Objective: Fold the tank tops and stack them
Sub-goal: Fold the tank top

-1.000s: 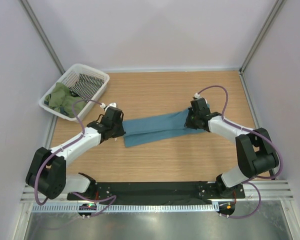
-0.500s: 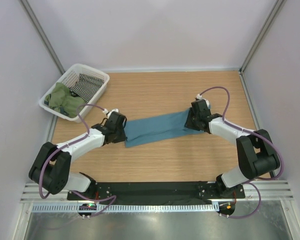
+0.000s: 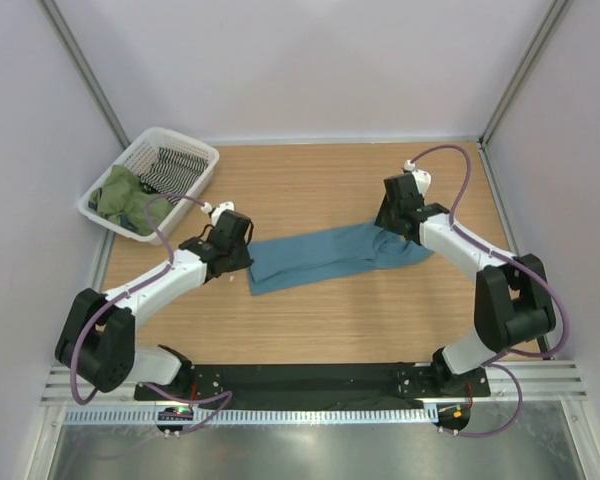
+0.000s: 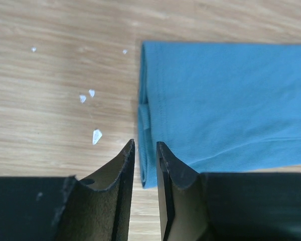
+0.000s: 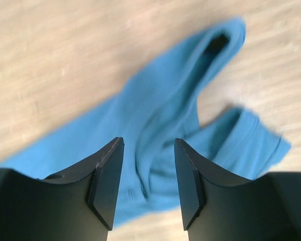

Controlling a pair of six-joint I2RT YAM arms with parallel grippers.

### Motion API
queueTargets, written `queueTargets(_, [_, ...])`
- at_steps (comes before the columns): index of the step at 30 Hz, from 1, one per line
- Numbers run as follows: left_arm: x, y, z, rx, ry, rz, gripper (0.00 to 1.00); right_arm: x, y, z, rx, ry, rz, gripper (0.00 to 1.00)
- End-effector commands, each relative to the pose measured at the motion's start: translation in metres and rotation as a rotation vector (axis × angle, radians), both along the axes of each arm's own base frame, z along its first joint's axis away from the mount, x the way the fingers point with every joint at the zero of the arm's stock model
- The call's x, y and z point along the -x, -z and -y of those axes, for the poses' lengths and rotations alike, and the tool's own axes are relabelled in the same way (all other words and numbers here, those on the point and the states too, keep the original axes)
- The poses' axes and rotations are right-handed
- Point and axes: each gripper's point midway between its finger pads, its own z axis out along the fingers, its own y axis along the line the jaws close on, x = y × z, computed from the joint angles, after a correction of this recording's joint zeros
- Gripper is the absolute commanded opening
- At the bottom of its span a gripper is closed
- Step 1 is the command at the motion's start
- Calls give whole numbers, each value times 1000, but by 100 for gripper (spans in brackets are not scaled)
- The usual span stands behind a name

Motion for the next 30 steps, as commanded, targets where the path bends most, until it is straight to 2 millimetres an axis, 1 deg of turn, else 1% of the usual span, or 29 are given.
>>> queueTargets(1, [-21, -13, 5, -27, 5, 44, 25, -34, -10, 20, 47, 127, 38, 51])
queueTargets(2, [-25, -18, 8, -21, 7, 53, 25, -39, -10, 23, 52, 140, 31, 51])
queueTargets(3, [-27, -17, 9, -23, 13, 52, 25, -53, -19, 25, 49, 158, 53, 51])
queueTargets(4, [-30, -13, 11, -27, 15, 43, 25, -59, -10, 29, 56, 178, 32, 51])
queueTargets(5, [-33, -16, 13, -23, 18, 51, 25, -63, -8, 33, 61, 195, 22, 51])
queueTargets(6, [-34, -15, 14, -25, 21, 48, 25, -73, -14, 34, 49, 206, 41, 51])
queueTargets(7, [-35, -14, 15, -25, 23, 47, 25, -78, -13, 42, 43, 228, 39, 50])
queueTargets(9, [-37, -11, 18, -20, 30, 39, 24, -88, -4, 48, 32, 258, 31, 50])
queueTargets(10, [-38, -11, 19, -17, 32, 39, 24, -91, -1, 56, 26, 283, 28, 50])
queueTargets(12, [-39, -9, 21, -11, 37, 34, 24, -95, 13, 65, 10, 316, 4, 49])
queueTargets(13, [-39, -9, 22, -8, 39, 35, 24, -95, 16, 69, 11, 332, -6, 48])
queueTargets(14, [-39, -9, 23, -8, 41, 34, 24, -89, 21, 77, 26, 360, -34, 44])
queueTargets(15, [-39, -9, 23, -6, 44, 34, 24, -84, 21, 85, 58, 384, -34, 43])
queueTargets(16, [-40, -9, 23, -9, 48, 36, 24, -79, 21, 89, 71, 399, -35, 42])
queueTargets(17, [-40, -9, 23, -12, 49, 35, 24, -68, 29, 93, 79, 411, -42, 41])
queueTargets(18, [-40, -8, 23, -12, 49, 35, 24, -63, 22, 94, 73, 413, -22, 40])
queueTargets(19, [-41, -8, 23, -12, 51, 35, 23, -59, 21, 96, 69, 426, -14, 39])
queueTargets(20, [-40, -8, 24, -11, 52, 31, 23, -47, 31, 98, 71, 433, -38, 32])
queueTargets(21, [-40, -6, 25, -8, 55, 28, 23, -43, 27, 98, 56, 434, -20, 29])
queueTargets(22, [-40, -7, 25, -6, 56, 29, 23, -38, 29, 97, 49, 435, -24, 26])
queueTargets(23, [-40, -6, 26, -5, 55, 27, 23, -29, 37, 98, 51, 437, -40, 18])
queueTargets(24, [-40, -5, 25, -5, 54, 24, 23, -26, 38, 99, 44, 447, -35, 16])
queueTargets(25, [-40, -5, 26, -3, 56, 23, 23, -26, 35, 100, 41, 451, -18, 15])
queueTargets(27, [-40, -5, 26, -1, 57, 23, 23, -21, 37, 101, 40, 453, -11, 15])
queueTargets(28, [-40, -4, 27, -1, 58, 22, 22, -24, 34, 101, 31, 455, 10, 14])
queueTargets(30, [-40, -4, 27, -2, 60, 20, 22, -28, 30, 100, 18, 447, 30, 8])
